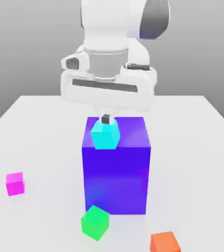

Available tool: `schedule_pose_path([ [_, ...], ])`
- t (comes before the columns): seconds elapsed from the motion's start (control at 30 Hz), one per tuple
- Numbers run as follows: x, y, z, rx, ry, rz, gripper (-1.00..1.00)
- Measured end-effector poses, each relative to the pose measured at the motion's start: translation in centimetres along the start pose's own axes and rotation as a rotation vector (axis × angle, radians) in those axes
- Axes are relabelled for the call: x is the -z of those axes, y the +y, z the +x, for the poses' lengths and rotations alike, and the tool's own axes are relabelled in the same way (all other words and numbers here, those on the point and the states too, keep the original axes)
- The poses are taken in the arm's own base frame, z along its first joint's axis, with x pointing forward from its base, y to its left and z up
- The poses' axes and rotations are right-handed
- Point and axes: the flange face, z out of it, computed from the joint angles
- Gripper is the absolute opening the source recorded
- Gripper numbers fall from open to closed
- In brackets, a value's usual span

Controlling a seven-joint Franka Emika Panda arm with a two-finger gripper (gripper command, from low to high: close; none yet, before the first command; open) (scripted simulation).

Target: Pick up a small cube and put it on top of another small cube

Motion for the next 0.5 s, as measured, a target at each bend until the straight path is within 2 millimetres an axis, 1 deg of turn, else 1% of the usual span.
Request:
schedule_pose_path([
  [0.03,-0.2,-1.1,-0.8,0.011,0.028,-0.014,-1.00],
  [0.1,-1.5,-3.3,-2.7,0.034,0.084,-0.044,-1.00],
  [0.17,-3.3,-5.5,-4.9,0.062,0.133,-0.068,-1.00],
  [0.27,-6.3,-8.3,-9.0,0.114,0.190,-0.082,-1.00],
  [0.4,-10.1,-11.1,-15.6,0.199,0.225,-0.064,-1.00],
  [0.43,-11.0,-11.6,-18.2,0.239,0.225,-0.051,-1.00],
  [0.47,-11.8,-11.9,-20.0,0.258,0.221,-0.039,-1.00],
  [0.5,-12.6,-12.2,-22.1,0.285,0.215,-0.024,-1.00],
])
